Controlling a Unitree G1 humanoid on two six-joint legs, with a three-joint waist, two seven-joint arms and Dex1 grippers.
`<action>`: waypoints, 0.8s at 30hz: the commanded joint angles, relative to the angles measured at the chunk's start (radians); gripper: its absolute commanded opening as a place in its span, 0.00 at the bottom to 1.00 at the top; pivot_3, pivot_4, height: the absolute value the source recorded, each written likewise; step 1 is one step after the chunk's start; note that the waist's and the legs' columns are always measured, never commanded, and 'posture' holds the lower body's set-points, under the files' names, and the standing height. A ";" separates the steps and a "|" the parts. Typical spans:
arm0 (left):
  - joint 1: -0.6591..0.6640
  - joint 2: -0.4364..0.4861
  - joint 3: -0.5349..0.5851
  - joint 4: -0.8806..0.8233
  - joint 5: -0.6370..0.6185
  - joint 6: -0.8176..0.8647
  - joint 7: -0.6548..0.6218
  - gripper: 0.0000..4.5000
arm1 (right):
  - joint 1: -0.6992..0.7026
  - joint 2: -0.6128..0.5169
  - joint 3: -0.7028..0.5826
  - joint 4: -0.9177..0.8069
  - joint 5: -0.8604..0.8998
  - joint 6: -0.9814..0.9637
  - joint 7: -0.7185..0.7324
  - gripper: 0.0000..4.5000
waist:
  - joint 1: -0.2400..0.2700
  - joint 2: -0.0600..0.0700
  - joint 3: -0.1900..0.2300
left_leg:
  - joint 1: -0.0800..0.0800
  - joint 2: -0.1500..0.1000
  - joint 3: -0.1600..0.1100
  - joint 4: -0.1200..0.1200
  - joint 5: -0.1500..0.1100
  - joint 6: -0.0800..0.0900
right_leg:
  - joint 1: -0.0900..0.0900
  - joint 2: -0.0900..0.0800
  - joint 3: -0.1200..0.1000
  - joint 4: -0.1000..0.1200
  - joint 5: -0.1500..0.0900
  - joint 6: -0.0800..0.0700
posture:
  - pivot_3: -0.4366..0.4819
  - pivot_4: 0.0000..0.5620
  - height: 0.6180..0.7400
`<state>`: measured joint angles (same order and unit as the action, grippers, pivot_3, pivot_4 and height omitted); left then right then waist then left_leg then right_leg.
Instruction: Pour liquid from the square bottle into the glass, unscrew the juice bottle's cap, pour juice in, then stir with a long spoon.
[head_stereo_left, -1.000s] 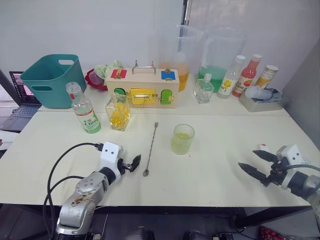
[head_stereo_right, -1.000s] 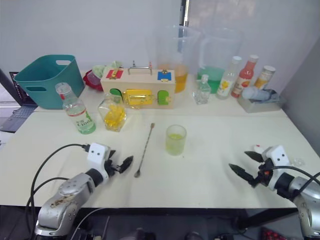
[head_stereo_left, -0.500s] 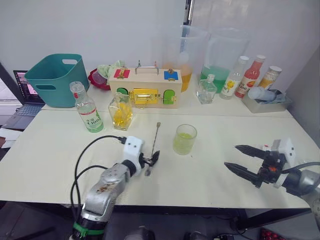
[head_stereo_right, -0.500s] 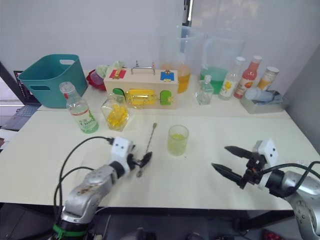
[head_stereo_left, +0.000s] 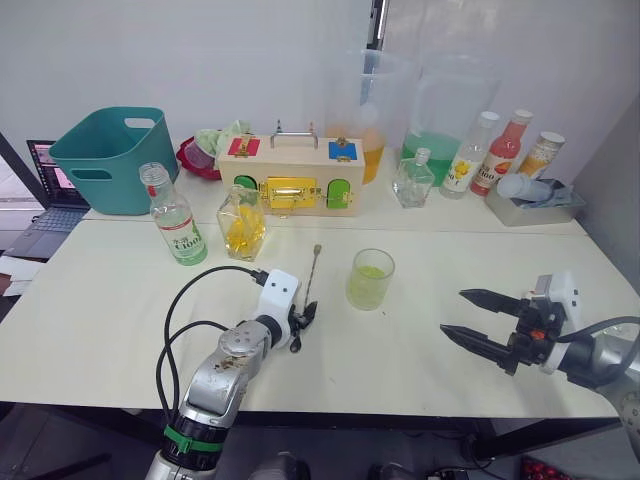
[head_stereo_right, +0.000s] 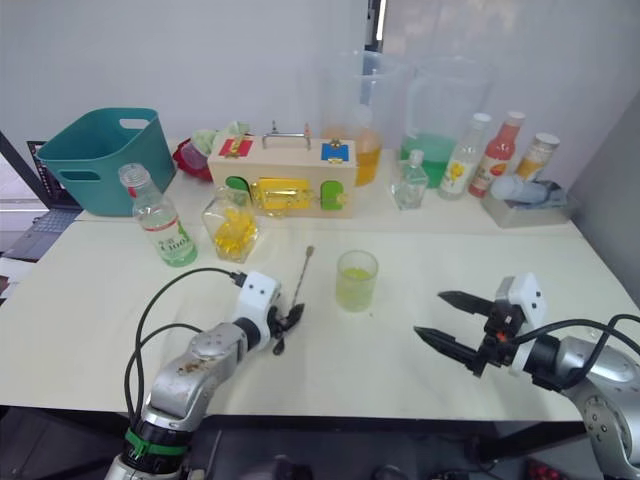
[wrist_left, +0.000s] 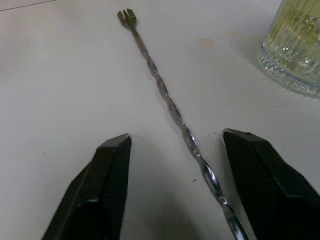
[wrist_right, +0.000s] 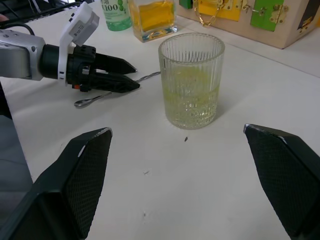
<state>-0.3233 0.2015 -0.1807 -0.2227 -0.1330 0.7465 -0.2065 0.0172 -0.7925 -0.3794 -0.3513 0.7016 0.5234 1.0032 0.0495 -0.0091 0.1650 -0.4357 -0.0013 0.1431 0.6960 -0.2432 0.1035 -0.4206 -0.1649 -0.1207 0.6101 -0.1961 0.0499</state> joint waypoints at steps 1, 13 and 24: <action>0.010 0.012 -0.012 0.009 0.021 0.072 0.003 0.37 | -0.011 -0.017 -0.011 -0.030 0.024 -0.003 0.016 1.00 | 0.000 0.000 0.000 | 0.000 0.000 0.000 0.000 0.000 0.000 | 0.000 0.000 0.000 0.000 0.000 0.000 | 0.48 0.27 1.00; 0.109 0.312 0.124 -0.128 -0.029 0.002 -0.224 0.00 | -0.057 -0.016 0.041 0.025 -0.007 -0.040 0.062 1.00 | -0.024 0.003 -0.002 | 0.000 0.003 0.001 -0.001 0.001 -0.001 | -0.002 0.002 0.000 0.001 -0.001 -0.002 | 0.48 0.27 1.00; 0.102 0.324 0.240 -0.126 -0.117 -0.049 -0.296 0.00 | -0.107 -0.003 0.097 0.072 -0.036 -0.064 0.073 1.00 | -0.004 0.003 -0.002 | 0.000 0.001 0.000 -0.001 0.000 -0.002 | -0.005 -0.001 -0.001 -0.001 -0.001 -0.001 | 0.48 0.27 1.00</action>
<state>-0.1904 0.5409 0.0232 -0.3330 -0.2189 0.7094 -0.5109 -0.0751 -0.7927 -0.2715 -0.2706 0.6651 0.4836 1.0699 0.0459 -0.0066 0.1631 -0.4354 -0.0007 0.1430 0.6948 -0.2430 0.1020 -0.4251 -0.1659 -0.1212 0.6092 -0.1969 0.0488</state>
